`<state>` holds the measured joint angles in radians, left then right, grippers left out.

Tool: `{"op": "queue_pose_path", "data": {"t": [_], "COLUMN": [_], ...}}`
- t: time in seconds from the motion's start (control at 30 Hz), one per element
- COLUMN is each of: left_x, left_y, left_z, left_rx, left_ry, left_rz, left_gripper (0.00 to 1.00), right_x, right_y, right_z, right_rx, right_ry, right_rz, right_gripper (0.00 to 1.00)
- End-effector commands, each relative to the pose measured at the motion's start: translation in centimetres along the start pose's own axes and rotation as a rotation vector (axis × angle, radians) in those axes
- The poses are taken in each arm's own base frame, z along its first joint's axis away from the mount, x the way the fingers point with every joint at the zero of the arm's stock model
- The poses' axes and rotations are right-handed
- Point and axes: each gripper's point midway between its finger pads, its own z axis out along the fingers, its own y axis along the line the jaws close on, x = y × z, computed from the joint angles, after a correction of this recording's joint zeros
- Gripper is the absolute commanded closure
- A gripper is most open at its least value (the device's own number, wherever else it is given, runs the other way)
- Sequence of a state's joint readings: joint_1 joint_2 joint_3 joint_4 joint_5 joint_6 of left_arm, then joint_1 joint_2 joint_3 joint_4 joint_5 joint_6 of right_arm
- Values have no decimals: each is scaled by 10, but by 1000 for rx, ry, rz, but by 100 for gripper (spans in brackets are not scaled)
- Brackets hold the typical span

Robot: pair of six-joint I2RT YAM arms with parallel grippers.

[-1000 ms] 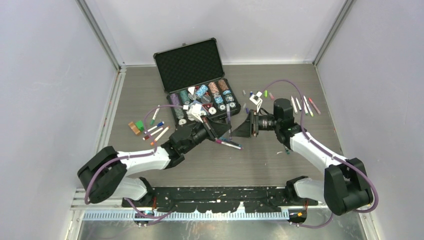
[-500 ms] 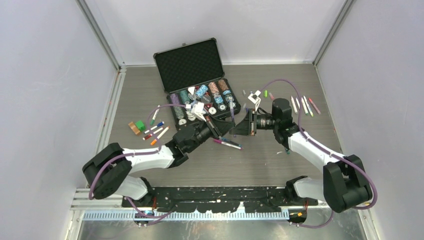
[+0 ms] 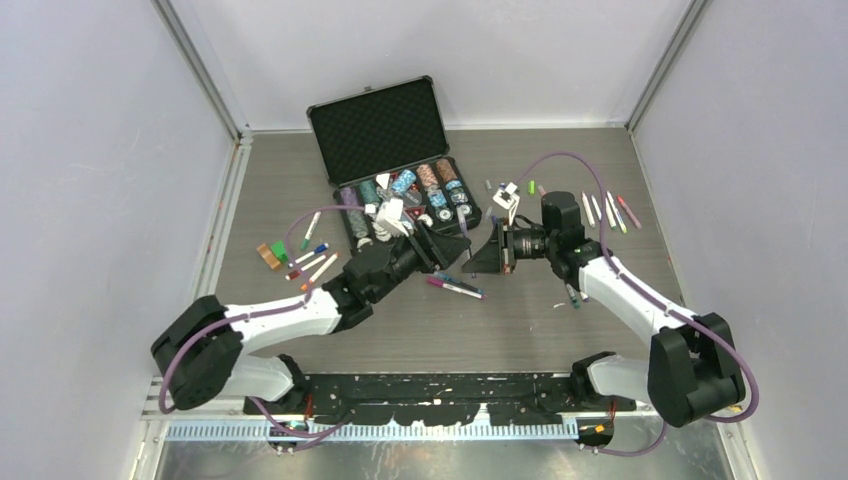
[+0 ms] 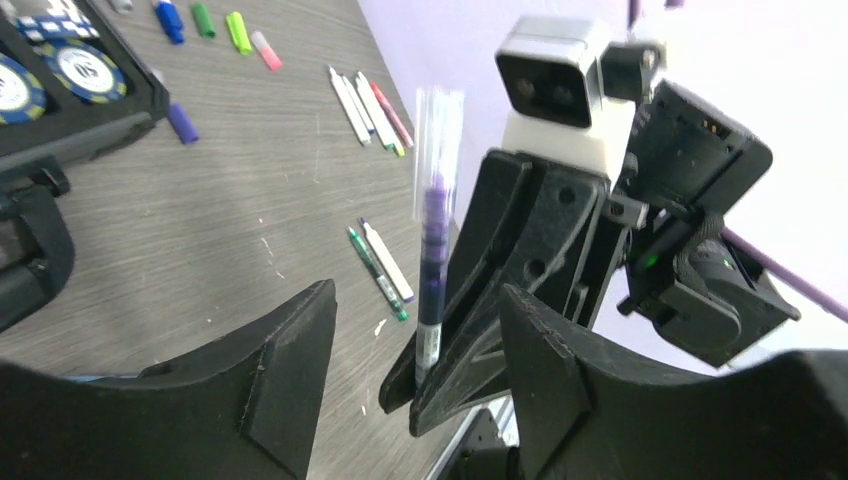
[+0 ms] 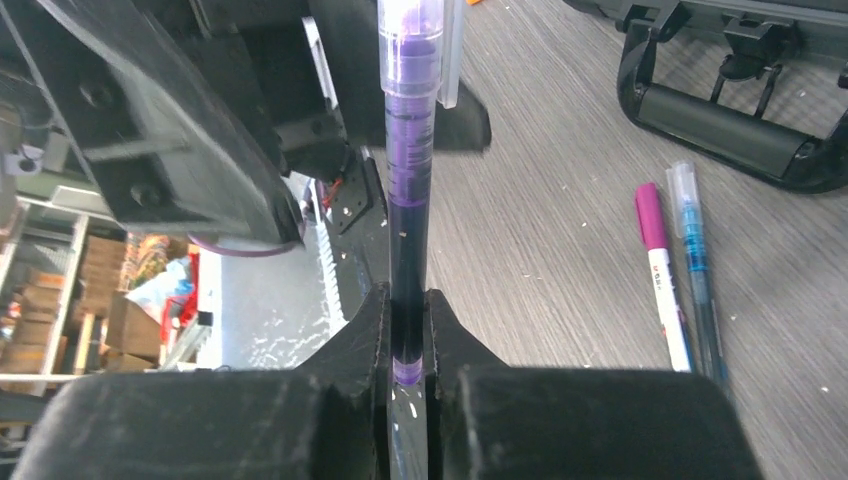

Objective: Open the pen caps
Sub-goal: Open the pen cap from the pen.

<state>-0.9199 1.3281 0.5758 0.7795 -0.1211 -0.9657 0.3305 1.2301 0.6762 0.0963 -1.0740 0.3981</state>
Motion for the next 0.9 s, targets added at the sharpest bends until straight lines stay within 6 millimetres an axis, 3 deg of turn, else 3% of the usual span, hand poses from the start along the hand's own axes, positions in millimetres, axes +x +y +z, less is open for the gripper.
{"op": "queue_pose_path", "data": {"t": [0.0,0.37,0.87], "left_x": [-32,-39,-26], "left_y": [-2,5,12], "left_z": [0,5,22], "left_rx": [-141,-317,-387], "left_ry": [-12,48,119], "left_rz": [9,-13,-33], "left_gripper": [35,36,58], "right_x": [-2,6,12], "right_y": [9,6,1], "right_z": [-8,-13,-12], "right_rx": [22,50,65], "right_ry": [46,104,147], "right_rz": [-141,-164,-158], "right_gripper": [100,100,100]}}
